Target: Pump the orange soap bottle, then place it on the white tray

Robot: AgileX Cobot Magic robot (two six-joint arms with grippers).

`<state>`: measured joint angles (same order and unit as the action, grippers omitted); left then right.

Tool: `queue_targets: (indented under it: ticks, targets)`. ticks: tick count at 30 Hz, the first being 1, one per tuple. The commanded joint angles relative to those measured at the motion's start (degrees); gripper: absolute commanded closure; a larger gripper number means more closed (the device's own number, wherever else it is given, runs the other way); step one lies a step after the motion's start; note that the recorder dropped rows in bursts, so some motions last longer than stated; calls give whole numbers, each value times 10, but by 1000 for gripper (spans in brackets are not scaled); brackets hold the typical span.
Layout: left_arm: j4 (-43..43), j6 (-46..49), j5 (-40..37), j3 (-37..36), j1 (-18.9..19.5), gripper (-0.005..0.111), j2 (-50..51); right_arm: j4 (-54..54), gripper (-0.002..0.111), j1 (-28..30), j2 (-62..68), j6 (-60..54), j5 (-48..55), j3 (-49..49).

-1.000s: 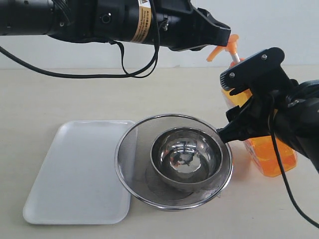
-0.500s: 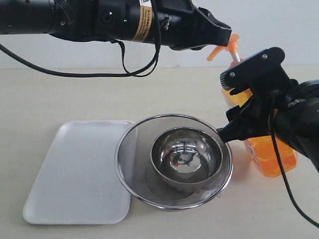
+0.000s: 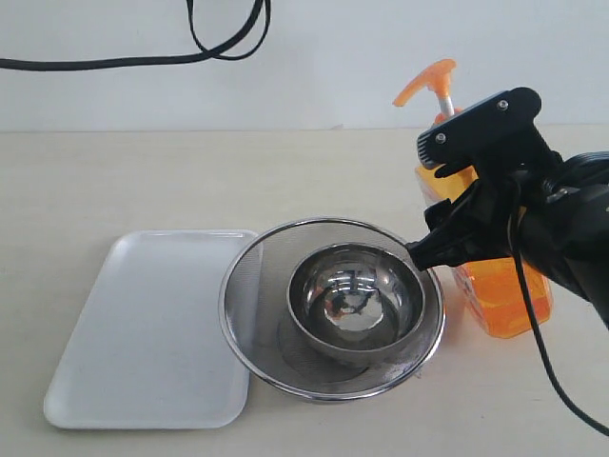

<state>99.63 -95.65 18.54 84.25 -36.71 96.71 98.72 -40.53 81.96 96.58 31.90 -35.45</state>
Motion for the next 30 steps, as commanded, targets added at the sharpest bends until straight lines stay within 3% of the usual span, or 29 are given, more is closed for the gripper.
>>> queue_targets:
  ticks: [1, 13, 30]
  targets:
    - [3, 2, 11, 1, -5, 102, 15, 12, 108, 0, -7, 1, 9, -6]
    - [3, 2, 31, 1, -5, 102, 76, 12, 108, 0, -7, 1, 8, -6]
    - [3, -25, 76, 1, -5, 102, 80, 12, 108, 0, -7, 1, 10, -6]
